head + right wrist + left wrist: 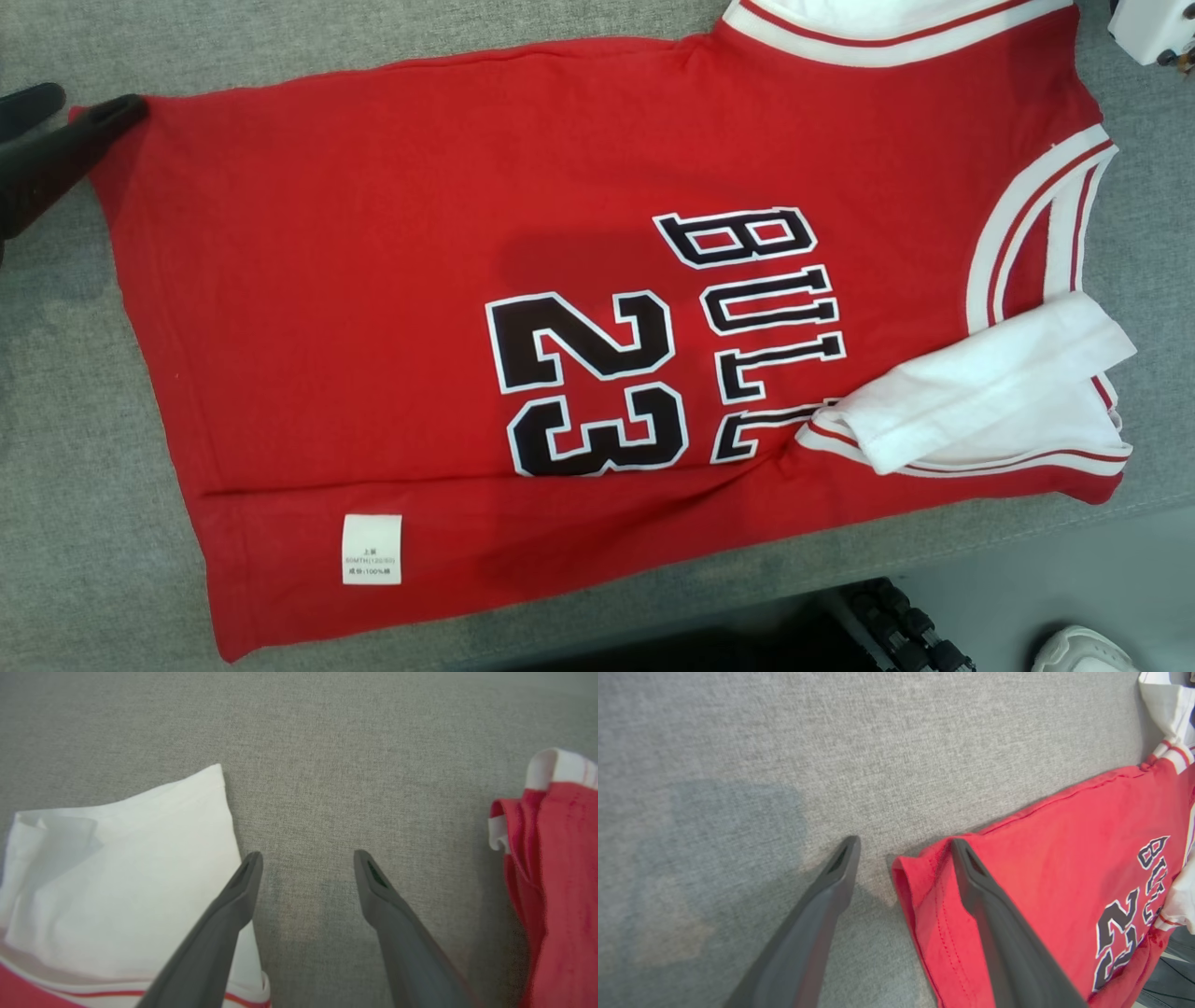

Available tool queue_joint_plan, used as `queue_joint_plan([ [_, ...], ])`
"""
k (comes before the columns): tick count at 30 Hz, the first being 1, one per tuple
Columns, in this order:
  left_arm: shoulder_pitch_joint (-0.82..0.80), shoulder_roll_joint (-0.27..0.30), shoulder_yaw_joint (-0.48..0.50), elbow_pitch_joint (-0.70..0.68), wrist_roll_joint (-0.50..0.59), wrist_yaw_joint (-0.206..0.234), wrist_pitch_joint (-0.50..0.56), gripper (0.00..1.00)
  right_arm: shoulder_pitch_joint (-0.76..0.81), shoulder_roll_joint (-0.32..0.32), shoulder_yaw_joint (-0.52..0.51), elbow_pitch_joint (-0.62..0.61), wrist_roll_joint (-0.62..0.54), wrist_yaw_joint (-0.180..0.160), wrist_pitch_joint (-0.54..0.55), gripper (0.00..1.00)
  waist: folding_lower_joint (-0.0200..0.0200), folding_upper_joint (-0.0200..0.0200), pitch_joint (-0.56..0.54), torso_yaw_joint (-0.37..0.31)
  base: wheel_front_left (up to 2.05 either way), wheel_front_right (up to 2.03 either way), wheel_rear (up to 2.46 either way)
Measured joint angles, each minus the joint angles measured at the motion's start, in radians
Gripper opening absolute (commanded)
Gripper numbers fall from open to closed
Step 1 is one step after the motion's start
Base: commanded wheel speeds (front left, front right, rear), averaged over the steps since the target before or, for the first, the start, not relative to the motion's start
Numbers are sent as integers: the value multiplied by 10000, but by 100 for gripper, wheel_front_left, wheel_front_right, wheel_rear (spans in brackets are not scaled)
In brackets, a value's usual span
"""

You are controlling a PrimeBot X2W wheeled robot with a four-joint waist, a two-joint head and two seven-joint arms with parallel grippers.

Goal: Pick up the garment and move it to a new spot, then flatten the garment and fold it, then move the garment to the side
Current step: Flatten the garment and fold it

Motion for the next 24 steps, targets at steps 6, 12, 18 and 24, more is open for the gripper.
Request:
queue_joint_plan([
  [6, -287, -211, -280, 382, -63, -15, 382, 100, -113, 159, 130, 589, -98, 138, -199, 100, -1, 0, -132, 57, 0, 0, 0],
  [12, -427, -341, -500, 558, -228, -15, 838, 100, -196, 151, 132, 1018, -100, 205, -251, 100, -1, 0, -325, 186, 0, 0, 0],
  [18, -529, -564, -552, 696, -284, -13, 984, 49, -251, 201, 205, 1283, -100, 336, -265, 100, -1, 0, -381, 278, 0, 0, 0],
  [24, -786, -924, -600, 750, -286, -58, 978, 0, -609, 506, 407, 1402, -115, 466, -345, 100, -1, 0, -288, 324, 0, 0, 0],
])
